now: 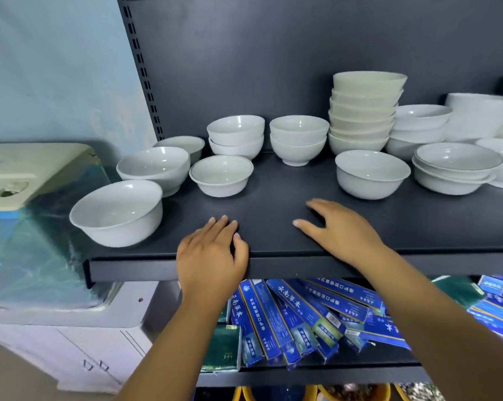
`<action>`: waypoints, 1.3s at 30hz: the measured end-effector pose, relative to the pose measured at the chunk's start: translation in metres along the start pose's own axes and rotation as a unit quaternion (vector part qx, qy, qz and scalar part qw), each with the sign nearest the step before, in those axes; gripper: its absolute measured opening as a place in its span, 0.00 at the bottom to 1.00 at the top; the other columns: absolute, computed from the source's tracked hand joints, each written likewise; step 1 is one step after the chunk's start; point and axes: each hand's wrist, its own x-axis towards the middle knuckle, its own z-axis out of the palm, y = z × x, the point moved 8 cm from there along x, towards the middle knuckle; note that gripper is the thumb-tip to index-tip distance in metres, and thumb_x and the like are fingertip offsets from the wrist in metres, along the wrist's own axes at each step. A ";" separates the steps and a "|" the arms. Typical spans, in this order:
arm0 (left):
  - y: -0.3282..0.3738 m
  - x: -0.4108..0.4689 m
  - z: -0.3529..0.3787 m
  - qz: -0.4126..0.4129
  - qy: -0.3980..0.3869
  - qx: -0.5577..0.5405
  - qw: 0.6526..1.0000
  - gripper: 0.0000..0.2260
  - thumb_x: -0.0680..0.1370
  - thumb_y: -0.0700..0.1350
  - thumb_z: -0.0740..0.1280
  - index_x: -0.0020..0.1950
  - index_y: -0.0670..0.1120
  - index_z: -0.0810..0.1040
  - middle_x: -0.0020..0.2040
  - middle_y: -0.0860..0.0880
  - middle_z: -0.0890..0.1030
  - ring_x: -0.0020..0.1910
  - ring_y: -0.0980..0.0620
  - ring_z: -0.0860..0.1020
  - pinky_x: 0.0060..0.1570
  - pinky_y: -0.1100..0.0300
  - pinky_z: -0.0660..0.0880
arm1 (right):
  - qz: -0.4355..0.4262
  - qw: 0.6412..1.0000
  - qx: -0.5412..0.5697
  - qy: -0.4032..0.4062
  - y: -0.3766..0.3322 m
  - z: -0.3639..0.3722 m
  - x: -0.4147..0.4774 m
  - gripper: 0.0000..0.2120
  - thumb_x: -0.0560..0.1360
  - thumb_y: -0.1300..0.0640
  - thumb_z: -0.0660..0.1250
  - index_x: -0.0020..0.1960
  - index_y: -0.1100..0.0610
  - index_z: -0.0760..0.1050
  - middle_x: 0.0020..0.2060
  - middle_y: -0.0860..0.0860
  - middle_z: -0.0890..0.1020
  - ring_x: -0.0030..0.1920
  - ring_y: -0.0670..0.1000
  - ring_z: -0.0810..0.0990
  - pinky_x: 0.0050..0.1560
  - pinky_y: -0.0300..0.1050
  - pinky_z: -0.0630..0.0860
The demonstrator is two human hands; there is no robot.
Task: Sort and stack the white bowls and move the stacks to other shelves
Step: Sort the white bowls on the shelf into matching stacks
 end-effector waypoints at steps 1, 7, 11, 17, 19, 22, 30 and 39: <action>0.000 0.000 0.000 0.003 0.002 0.001 1.000 0.18 0.71 0.47 0.55 0.44 0.44 0.84 0.47 0.45 0.85 0.49 0.45 0.83 0.50 0.52 0.76 | -0.012 0.999 0.048 0.008 -0.010 0.001 0.006 0.29 0.75 0.43 0.61 0.71 0.54 0.62 0.73 0.49 0.63 0.72 0.48 0.60 0.69 0.39 0.56; 0.001 -0.001 0.001 0.019 0.007 0.017 1.000 0.18 0.71 0.46 0.55 0.44 0.45 0.84 0.46 0.46 0.85 0.48 0.46 0.83 0.48 0.55 0.77 | -0.128 0.985 0.115 0.010 -0.089 0.017 0.059 0.28 0.75 0.50 0.65 0.72 0.56 0.61 0.74 0.51 0.60 0.73 0.49 0.57 0.73 0.46 0.52; 0.000 -0.001 0.001 0.024 0.014 0.018 0.999 0.18 0.71 0.47 0.55 0.44 0.45 0.84 0.46 0.47 0.85 0.49 0.47 0.83 0.49 0.55 0.76 | -0.123 0.990 0.067 -0.002 -0.094 0.025 0.082 0.18 0.75 0.49 0.63 0.63 0.54 0.72 0.66 0.49 0.73 0.67 0.50 0.68 0.73 0.51 0.44; -0.002 -0.001 0.003 0.029 0.034 0.016 0.999 0.18 0.71 0.47 0.55 0.44 0.46 0.85 0.46 0.47 0.85 0.49 0.48 0.83 0.50 0.56 0.75 | -0.139 0.978 0.151 0.037 -0.077 -0.001 0.052 0.13 0.72 0.55 0.70 0.52 0.61 0.80 0.52 0.54 0.82 0.53 0.47 0.77 0.51 0.31 0.66; -0.003 -0.002 0.003 0.025 0.031 0.011 0.999 0.18 0.71 0.47 0.55 0.43 0.46 0.85 0.46 0.47 0.85 0.49 0.48 0.83 0.50 0.55 0.75 | -0.151 0.978 0.137 0.048 -0.068 -0.009 0.035 0.11 0.71 0.55 0.71 0.49 0.62 0.81 0.49 0.55 0.84 0.51 0.49 0.78 0.50 0.35 0.67; -0.002 -0.001 0.004 0.025 0.018 0.005 1.000 0.18 0.70 0.47 0.55 0.43 0.45 0.85 0.45 0.46 0.85 0.48 0.47 0.83 0.50 0.55 0.75 | -0.156 0.979 0.099 0.089 -0.052 -0.018 0.008 0.12 0.68 0.56 0.74 0.46 0.64 0.82 0.45 0.59 0.83 0.49 0.57 0.78 0.49 0.39 0.66; 0.031 -0.006 0.000 -0.052 -0.010 -0.141 0.989 0.28 0.72 0.54 0.46 0.52 0.42 0.82 0.50 0.40 0.83 0.53 0.42 0.80 0.53 0.53 0.71 | -0.089 0.964 0.164 0.187 0.005 -0.051 -0.066 0.11 0.62 0.58 0.77 0.38 0.64 0.82 0.35 0.54 0.82 0.39 0.42 0.75 0.44 0.24 0.66; 0.191 -0.019 0.037 -0.088 -0.259 -0.566 0.777 0.43 0.64 0.62 0.70 0.74 0.49 0.56 0.66 0.56 0.68 0.60 0.63 0.69 0.58 0.70 0.65 | -0.065 0.906 0.352 0.227 0.091 -0.112 -0.122 0.14 0.57 0.62 0.79 0.34 0.49 0.78 0.40 0.44 0.78 0.41 0.32 0.77 0.43 0.25 0.70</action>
